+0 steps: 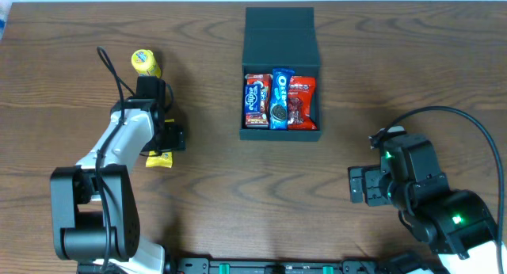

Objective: Pack container
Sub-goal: 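Grasp the yellow peanut snack bag with the left gripper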

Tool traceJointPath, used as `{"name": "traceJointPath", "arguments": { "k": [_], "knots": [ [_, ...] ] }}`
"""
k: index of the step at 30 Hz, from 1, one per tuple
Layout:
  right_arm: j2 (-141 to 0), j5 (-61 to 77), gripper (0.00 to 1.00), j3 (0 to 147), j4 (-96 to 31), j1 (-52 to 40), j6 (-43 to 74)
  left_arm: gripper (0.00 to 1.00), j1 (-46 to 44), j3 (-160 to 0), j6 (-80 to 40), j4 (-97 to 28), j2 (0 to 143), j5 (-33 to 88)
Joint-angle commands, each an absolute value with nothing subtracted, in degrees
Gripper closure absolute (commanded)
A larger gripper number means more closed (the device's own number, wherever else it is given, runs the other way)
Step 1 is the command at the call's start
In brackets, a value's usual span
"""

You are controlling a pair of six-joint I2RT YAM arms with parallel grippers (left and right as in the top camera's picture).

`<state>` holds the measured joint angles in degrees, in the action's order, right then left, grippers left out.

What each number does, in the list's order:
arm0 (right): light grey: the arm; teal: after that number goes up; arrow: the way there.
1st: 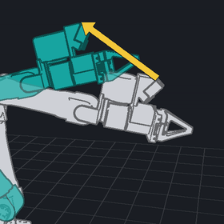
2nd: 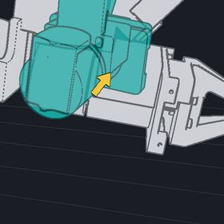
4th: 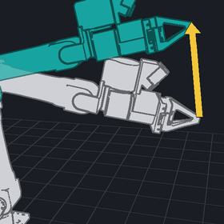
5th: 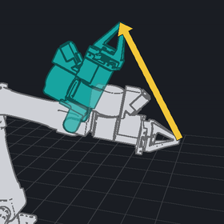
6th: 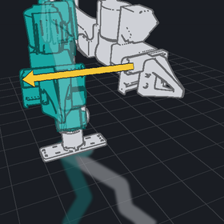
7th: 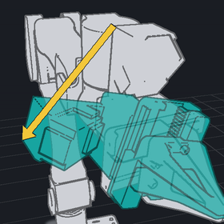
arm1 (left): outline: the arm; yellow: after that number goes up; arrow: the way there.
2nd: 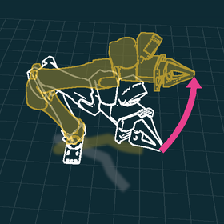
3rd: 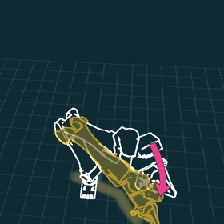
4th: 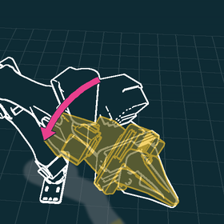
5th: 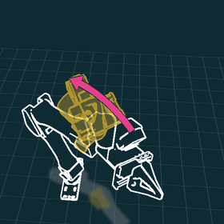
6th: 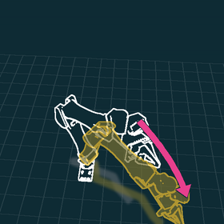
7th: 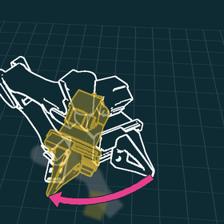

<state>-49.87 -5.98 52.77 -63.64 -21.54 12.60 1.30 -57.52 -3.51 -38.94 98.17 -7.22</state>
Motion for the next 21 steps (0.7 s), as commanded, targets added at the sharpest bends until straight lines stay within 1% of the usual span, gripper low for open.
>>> {"name": "traceJointPath", "arguments": {
  "k": [1,21],
  "knots": [
    [-49.8,-5.9,0.01,52.9,-63.7,-21.2,13.2,0.04,1.5,-56.5,-1.7,-37.9,99.1,-4.6],
    [-49.8,-5.9,0.01,52.9,-63.7,-21.2,13.2,0.0,1.5,-54.7,-1.7,-34.5,99.1,-4.4]
  ]
}}
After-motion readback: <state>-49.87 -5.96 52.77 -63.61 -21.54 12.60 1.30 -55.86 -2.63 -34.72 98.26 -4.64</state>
